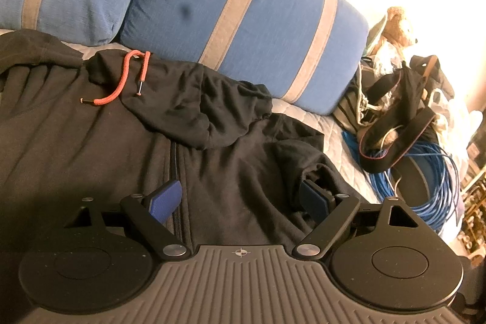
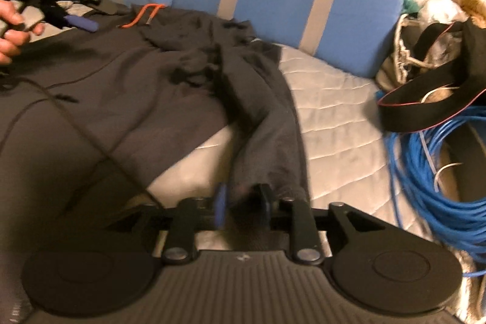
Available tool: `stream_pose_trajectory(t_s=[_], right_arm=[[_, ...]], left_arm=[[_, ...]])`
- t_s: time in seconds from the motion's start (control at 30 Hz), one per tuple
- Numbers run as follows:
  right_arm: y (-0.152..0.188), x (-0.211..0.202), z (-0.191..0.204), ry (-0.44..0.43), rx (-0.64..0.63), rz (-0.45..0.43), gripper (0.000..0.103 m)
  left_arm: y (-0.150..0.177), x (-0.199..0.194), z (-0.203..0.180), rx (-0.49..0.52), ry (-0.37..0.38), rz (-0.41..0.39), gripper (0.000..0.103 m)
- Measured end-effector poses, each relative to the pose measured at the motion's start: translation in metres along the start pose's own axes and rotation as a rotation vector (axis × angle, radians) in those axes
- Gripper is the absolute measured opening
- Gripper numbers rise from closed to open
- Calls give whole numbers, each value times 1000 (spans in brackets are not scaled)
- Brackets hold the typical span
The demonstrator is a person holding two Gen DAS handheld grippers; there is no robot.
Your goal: Fold clothes
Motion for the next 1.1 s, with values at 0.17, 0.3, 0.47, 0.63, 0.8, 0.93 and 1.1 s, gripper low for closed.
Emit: stream_pose_trajectory(t_s=[0.17,0.3,0.47,0.63,0.8,0.93,1.1], right_arm=[[-1,-17,12,-49,6,-4,68],[5,-24,-6,-58,106,8,68],[21,-25,-46,-84,333,18,68],[42,-10,-90,-147,621,23,66],[54,11,-105,-175,733,43,42],[51,21,-92,-153,639,88,9],[33,8,-112,5,514,90,5]], left_arm=[[0,0,0,-3,3,-1,86],[0,0,0,-2,5,-3,85],[0,-1,0,-3,8,-3,85],[0,-1,-1,-2,7,-1,85],[0,0,-1,-1,5,1,85],[1,0,-1,0,3,4,85],[1,1,-1,4,1,6,85]])
Point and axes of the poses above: each gripper's, at about its wrist camera, not at the fingertips, and x roughly the way its jaws point, z to its left, y to its underside, the point moved 8 cm from there along x, roughly the way its jaws point, and after that the axes turned 12 degrees about z, right-handed, at the moved point
